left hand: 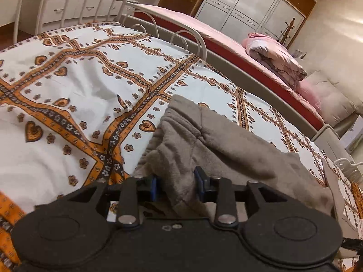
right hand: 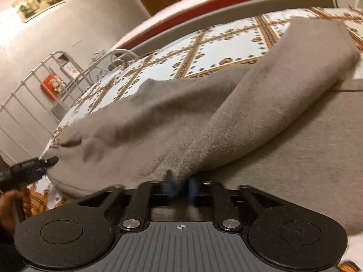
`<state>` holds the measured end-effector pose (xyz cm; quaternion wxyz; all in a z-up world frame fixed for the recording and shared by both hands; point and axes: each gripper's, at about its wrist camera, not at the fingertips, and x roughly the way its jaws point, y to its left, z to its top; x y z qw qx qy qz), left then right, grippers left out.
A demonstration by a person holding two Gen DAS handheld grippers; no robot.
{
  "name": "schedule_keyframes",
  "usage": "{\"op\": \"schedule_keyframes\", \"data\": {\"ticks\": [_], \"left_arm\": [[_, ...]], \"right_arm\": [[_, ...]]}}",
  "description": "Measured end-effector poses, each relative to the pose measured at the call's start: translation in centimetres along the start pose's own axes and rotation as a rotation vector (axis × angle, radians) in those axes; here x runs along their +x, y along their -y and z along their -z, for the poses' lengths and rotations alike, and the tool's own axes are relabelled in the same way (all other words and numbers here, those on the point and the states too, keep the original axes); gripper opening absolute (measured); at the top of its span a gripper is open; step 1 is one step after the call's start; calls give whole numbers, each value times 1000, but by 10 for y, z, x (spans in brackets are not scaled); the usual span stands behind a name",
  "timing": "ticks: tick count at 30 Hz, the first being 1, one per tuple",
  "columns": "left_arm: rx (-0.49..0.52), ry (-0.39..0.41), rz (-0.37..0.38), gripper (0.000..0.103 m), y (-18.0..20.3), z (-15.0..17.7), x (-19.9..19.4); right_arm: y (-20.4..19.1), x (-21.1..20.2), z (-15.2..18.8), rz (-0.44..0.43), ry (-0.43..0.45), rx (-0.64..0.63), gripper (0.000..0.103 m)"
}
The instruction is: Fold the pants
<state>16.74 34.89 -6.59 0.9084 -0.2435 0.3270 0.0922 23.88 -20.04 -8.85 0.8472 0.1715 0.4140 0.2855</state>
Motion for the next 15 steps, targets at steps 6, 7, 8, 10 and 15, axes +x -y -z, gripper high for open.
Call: {"op": "schedule_keyframes", "data": {"ticks": [6,7,8,10,15], "left_arm": [[20,93,-104,34,39,-8,-49],[23,103,-107,36,47,-10,-51],[27,108,-93,41,57,-11,-50],[71,89,-95,59,77,-8,-36],[148,38,-233,56,79,11,5]], "right_arm": [[6,-50,-22,66,118,-61,30],[8,-50,-29,87,116,-50,30],[11,-50,-35,100,114,-47,30],[10,-38,-51,128,90,-41,30],[6,2,-69,236,3,-15,30]]}}
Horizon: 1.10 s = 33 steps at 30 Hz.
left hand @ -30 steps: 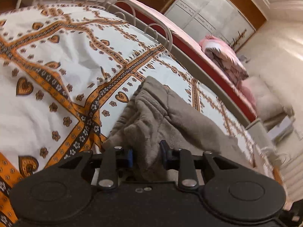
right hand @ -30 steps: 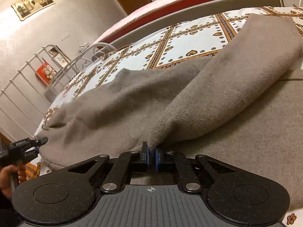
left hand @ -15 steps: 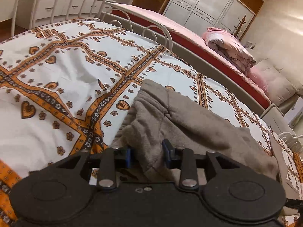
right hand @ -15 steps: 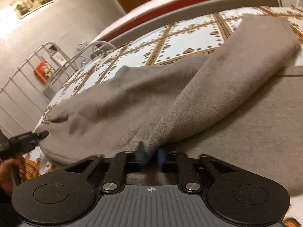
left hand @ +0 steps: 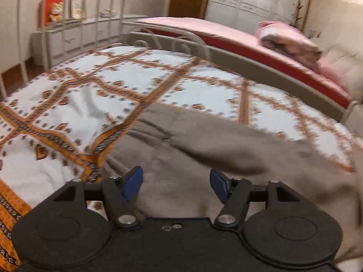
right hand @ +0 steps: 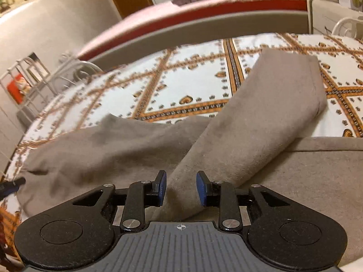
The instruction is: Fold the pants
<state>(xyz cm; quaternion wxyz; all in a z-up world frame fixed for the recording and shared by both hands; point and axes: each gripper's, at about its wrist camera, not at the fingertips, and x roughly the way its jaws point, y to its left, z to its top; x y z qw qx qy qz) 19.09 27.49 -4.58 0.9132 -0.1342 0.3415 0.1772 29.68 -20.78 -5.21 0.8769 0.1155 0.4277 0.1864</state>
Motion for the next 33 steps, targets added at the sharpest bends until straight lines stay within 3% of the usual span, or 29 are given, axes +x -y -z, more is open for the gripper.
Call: {"op": "schedule_keyframes", "data": {"ticks": [3,5,7,8,9,10,15,20,21,25,28,30,32,33], "left_arm": [[36,10,-26,58,-1,1,5],[76,7,-47,59,4,6,7],[133,7,-60,63,11,8,8],[139,7,-60,64,13,9,8],[142,8,-59,64,12,9,9],[142,7,-54,64,11,9,8],[88,7,-9,64,0,6,7],[25,3,20,64,-6,3,5],[15,4,22,64,-7,3,5],[12,5,19,64,-7,3,4],[12,5,11,64,-5,4,5],[35,4,-2,64,-2,4,5],[69,2,-18,64,2,5,6],[84,2,-23,64,3,6,6]], "right_arm": [[-5,15,-7,60,-7,-4,37],[-11,27,-14,112,-22,-20,58],[-19,41,-18,188,-47,-63,68],[-21,47,-20,201,-64,-87,65],[-20,50,-19,224,-76,-107,52],[-17,50,-18,226,-86,-102,3],[-8,-5,12,162,-21,-40,5],[9,-38,79,161,-76,49,5],[16,-44,83,128,-47,75,5],[3,-67,67,156,90,5,6],[-21,-55,46,189,118,-122,7],[-35,-35,36,207,101,-188,13],[-46,-11,29,257,76,-269,65],[-51,2,28,289,86,-337,72]]}}
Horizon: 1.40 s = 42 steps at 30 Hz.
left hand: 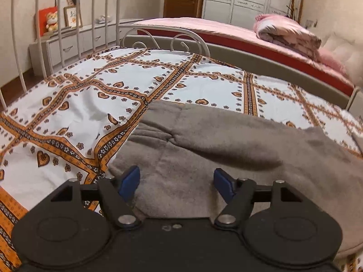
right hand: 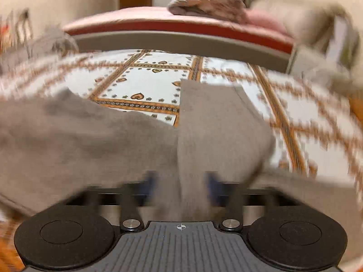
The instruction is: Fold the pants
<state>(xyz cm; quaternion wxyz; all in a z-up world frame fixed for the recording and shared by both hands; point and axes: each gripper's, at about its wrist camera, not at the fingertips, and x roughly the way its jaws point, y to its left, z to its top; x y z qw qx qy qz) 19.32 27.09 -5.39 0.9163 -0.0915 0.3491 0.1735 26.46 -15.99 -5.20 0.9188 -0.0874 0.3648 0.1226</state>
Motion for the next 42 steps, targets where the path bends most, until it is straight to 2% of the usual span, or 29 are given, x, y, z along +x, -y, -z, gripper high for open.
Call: {"op": "schedule_keyframes", "data": {"ticks": [1,2,3,4,6,7,9,12,14,15,18,20,24,27,33,35,36,37,40,42], "left_arm": [[18,-1,-6,64,2,1,0],[32,0,-11,64,3,1,0],[42,0,-14,64,4,2,1],[48,0,-17,64,5,2,1],[48,-1,-20,65,6,2,1],[46,-2,-21,66,6,2,1],[50,-3,-24,66,7,2,1],[66,-4,-17,66,7,2,1],[71,-5,-10,66,6,2,1],[70,-5,-7,66,5,2,1],[68,-4,-5,66,4,3,0],[68,-5,-9,67,5,2,1],[65,-5,-17,70,8,2,2],[72,-5,-19,71,9,2,3],[91,-3,-24,71,11,4,2],[102,-3,-29,71,12,4,2],[107,-3,-31,71,13,5,2],[111,-3,-34,71,13,5,2],[123,-4,-34,71,13,6,2],[130,-3,-28,71,13,6,1]], "right_arm": [[-8,9,-2,25,-5,-63,73],[-12,18,-4,44,-30,-109,65],[-7,25,-2,31,-49,-114,46],[0,30,-3,16,-82,-90,6],[24,25,-2,12,-83,1,5],[35,14,0,17,-63,49,5],[58,-18,9,-29,-44,187,5],[98,-48,42,-87,-111,417,5],[122,-34,75,-109,-285,546,37],[124,-35,74,-131,-272,539,37],[102,-68,54,-96,-65,337,38],[81,-76,48,-75,3,198,39],[38,-63,35,-19,72,-8,39],[8,-46,25,-2,89,-131,39],[-58,9,31,139,92,-558,39],[-60,18,36,172,115,-623,35],[-53,17,32,184,123,-573,25],[-39,10,24,160,129,-463,5],[38,-31,1,109,175,58,5],[104,-58,18,80,176,419,5]]}}
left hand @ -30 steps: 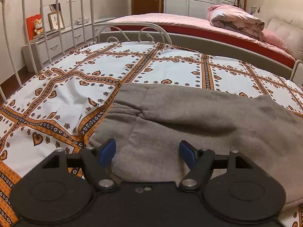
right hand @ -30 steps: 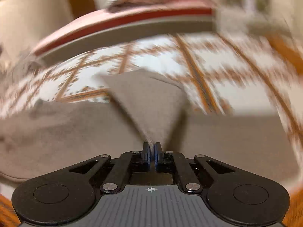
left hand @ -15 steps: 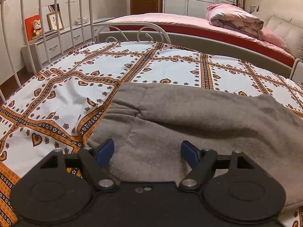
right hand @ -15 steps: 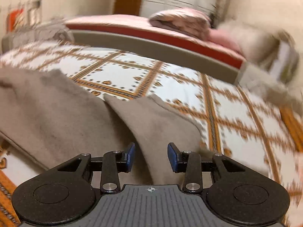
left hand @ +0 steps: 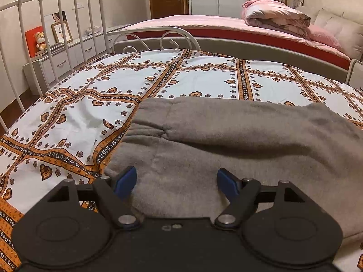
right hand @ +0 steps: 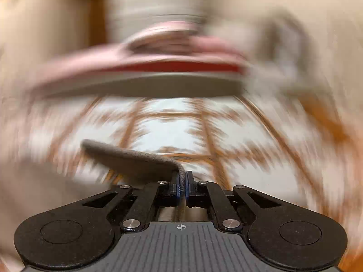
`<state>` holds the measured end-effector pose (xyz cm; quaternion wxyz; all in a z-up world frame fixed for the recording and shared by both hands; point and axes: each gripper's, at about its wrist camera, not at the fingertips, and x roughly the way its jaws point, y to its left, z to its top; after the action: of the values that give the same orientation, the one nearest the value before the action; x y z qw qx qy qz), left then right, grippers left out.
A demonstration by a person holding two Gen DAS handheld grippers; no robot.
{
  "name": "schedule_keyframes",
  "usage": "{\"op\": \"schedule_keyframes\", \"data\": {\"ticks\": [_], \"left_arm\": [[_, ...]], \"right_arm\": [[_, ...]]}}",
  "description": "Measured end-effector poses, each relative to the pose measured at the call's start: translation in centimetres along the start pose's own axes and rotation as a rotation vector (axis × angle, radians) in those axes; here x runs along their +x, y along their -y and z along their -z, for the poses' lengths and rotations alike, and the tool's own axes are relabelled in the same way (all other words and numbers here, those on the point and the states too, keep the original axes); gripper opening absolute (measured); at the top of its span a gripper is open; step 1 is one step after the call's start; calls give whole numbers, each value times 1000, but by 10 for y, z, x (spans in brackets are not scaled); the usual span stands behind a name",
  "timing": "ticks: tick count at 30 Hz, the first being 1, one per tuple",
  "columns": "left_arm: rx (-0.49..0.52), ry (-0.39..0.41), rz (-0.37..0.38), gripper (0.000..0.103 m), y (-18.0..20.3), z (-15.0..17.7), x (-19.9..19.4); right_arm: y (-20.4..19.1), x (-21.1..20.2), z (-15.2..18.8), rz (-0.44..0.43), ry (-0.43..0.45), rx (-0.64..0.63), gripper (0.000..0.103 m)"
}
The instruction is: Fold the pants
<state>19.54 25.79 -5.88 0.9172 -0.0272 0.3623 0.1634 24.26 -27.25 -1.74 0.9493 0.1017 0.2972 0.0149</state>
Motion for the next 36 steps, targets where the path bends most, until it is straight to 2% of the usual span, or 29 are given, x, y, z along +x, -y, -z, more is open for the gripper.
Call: {"op": "schedule_keyframes", "data": {"ticks": [2,3,5,6,9,11,13,16,20,21,23,27,28,30,32,34,36], "left_arm": [[5,1,5,71,-1,0,0],[7,1,7,71,-1,0,0],[9,1,5,71,0,1,0],[9,0,2,71,0,1,0],[8,-3,-8,72,2,0,1],[11,-5,-15,73,4,0,2],[21,-5,-20,74,5,0,2],[35,-1,-18,74,5,2,2],[46,4,-10,74,5,4,0],[47,4,-9,74,5,4,0],[46,4,-10,74,5,4,0],[46,4,-10,74,5,4,0],[47,4,-11,74,6,4,0],[46,4,-11,74,5,4,0],[43,1,-16,75,6,4,-1],[41,-2,-20,75,7,4,-1],[41,-2,-21,75,7,5,-2]], "right_arm": [[56,-7,13,46,-58,187,5],[85,-2,27,65,-123,270,5],[128,10,51,6,-237,499,5],[141,10,57,-27,-233,559,5],[151,11,61,-78,-214,575,6],[155,13,62,-83,-213,600,8],[159,13,62,-102,-198,658,11],[171,18,65,-82,-196,729,18],[191,18,73,-132,-174,862,18],[194,16,72,-124,-162,863,18],[193,3,63,-94,-116,792,5],[179,-33,43,-154,-33,673,5],[176,-37,43,-143,-43,660,5],[179,-32,54,-86,-124,666,5],[189,-15,73,-54,-219,760,5],[197,-8,79,-83,-205,823,5],[199,-14,76,-79,-152,806,6]]}}
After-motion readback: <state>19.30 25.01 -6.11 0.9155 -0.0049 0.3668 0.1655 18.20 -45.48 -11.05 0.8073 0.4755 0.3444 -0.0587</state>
